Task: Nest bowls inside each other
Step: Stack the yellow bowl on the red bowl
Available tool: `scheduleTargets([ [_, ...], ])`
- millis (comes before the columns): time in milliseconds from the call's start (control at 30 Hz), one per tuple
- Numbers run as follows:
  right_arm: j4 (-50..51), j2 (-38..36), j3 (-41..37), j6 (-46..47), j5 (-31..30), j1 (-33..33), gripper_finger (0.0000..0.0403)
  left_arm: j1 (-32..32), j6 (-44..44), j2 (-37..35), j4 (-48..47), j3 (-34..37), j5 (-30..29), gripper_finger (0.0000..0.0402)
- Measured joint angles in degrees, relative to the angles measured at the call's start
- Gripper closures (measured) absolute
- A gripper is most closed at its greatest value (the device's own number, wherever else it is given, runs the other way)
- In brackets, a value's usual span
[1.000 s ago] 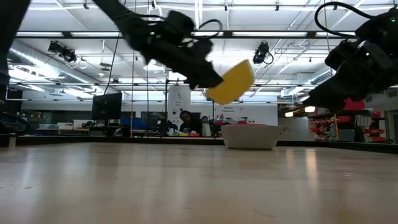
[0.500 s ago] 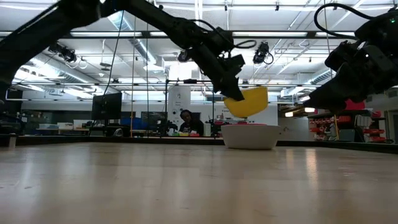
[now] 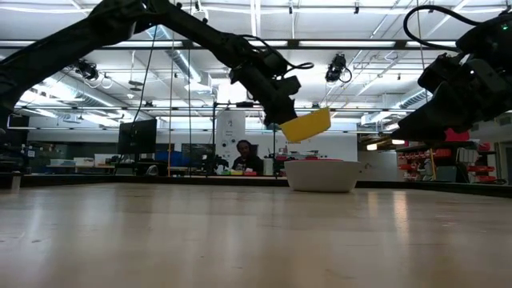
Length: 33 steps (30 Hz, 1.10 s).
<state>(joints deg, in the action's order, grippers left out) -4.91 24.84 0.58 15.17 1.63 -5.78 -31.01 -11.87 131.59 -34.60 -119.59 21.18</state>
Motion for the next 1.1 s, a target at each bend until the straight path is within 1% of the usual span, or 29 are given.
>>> scheduleTargets([
  [167,-0.02,0.0,-0.02,0.03,0.0,-0.02,0.0205,-0.57,1.08,0.0,-1.24,0.0,3.29,0.0396],
  [233,0.0,-0.02,-0.02,0.03,0.0,0.0,0.0202,-0.66,1.21,0.0,-2.31,0.0,3.26,0.0396],
  [433,-0.13,-0.02,-0.02,0.03,0.05,-0.02,0.0197,-0.94,1.81,1.24,-4.64,-1.36,0.01,0.0396],
  [500,-0.5,-0.04,-0.02,0.03,0.08,-0.02,0.0198,-0.5,1.77,3.19,-4.13,-3.49,-1.65,0.0396],
  [633,-0.54,-0.15,-0.02,0.43,0.0,-0.13,0.0203,1.3,1.49,7.99,-5.49,-7.71,-2.63,0.0396],
  [700,-0.5,-0.13,-0.02,0.66,-0.07,-0.13,0.0204,1.88,1.17,9.86,-6.21,-9.61,-4.04,0.0396],
  [800,-0.5,-0.13,-0.02,0.69,-0.03,-0.13,0.0202,1.95,1.14,12.1,-9.1,-13.02,-4.9,0.0396],
  [833,-0.48,-0.13,-0.01,0.69,-0.04,-0.13,0.0201,1.77,1.12,12.13,-10.48,-13.14,-4.94,0.0396],
  [967,-0.48,-0.13,0.0,0.5,-0.04,-0.13,0.0197,1.98,0.38,12.13,-11.35,-13.25,-8.17,0.0396],
  [1100,-0.48,-0.13,0.0,0.45,-0.34,-0.13,0.0197,2.17,0.47,12.13,-11.56,-13.25,-8.5,0.0396],
])
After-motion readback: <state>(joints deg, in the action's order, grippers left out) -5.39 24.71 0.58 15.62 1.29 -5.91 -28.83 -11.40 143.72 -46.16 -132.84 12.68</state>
